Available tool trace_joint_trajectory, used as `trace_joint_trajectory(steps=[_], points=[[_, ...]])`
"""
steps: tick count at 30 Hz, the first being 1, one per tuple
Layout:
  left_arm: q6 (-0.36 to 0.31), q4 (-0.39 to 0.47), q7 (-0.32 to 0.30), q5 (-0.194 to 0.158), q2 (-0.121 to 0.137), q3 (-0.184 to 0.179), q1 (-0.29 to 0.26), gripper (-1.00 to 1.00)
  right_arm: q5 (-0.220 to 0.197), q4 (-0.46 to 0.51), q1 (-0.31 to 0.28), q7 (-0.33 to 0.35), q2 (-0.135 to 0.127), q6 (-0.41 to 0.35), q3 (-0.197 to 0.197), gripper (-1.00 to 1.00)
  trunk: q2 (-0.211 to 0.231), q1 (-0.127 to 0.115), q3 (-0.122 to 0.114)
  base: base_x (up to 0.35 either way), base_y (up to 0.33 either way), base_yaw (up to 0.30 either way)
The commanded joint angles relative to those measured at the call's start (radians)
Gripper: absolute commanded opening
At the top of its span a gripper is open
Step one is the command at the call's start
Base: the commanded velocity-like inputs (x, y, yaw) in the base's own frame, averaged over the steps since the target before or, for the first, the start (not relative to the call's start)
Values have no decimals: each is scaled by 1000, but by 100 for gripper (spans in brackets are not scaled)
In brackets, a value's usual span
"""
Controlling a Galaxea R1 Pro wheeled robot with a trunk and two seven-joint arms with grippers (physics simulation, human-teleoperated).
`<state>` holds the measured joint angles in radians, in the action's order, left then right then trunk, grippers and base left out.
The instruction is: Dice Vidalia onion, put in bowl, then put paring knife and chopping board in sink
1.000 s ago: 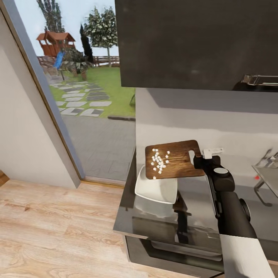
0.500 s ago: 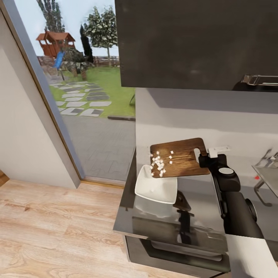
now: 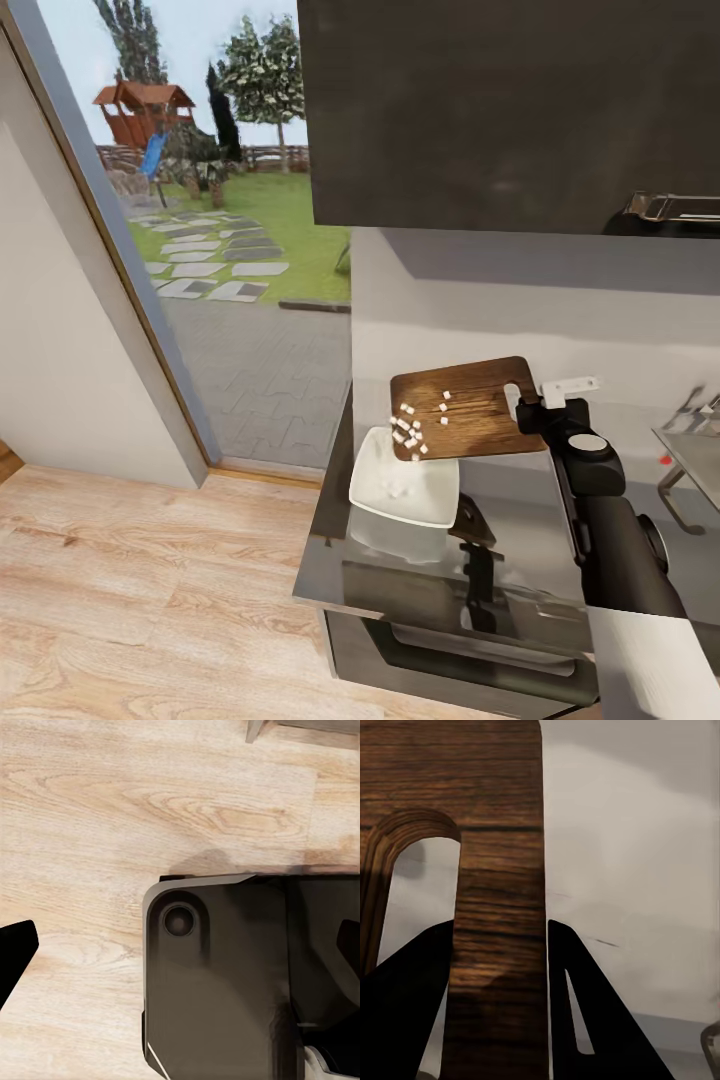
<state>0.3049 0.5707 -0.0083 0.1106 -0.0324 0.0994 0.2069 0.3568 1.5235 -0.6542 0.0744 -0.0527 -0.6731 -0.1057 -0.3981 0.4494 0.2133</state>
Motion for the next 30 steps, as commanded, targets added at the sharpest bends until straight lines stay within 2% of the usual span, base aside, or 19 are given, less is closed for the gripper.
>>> trace_joint_trajectory(steps=[1, 5, 9, 15, 30], points=[[2, 2, -1, 11, -1, 6, 0, 100, 10, 1, -1, 7, -1, -5, 0, -100, -2, 1, 2, 0, 0, 0], [2, 2, -1, 11, -1, 6, 0, 100, 24, 1, -1, 6, -6, -5, 0, -100, -2, 1, 2, 0, 0, 0], [2, -9, -1, 12, -1, 6, 0, 100, 99, 3, -1, 5, -8, -4, 1, -100, -2, 1, 2, 0, 0, 0], [2, -11, -1, 12, -1, 6, 0, 100, 147, 15, -1, -34, -9, 19, 5, -100, -2, 1, 2, 0, 0, 0], [2, -11, -1, 12, -1, 6, 0, 100, 150, 27, -1, -39, -1, 23, 4, -100, -2, 1, 2, 0, 0, 0]])
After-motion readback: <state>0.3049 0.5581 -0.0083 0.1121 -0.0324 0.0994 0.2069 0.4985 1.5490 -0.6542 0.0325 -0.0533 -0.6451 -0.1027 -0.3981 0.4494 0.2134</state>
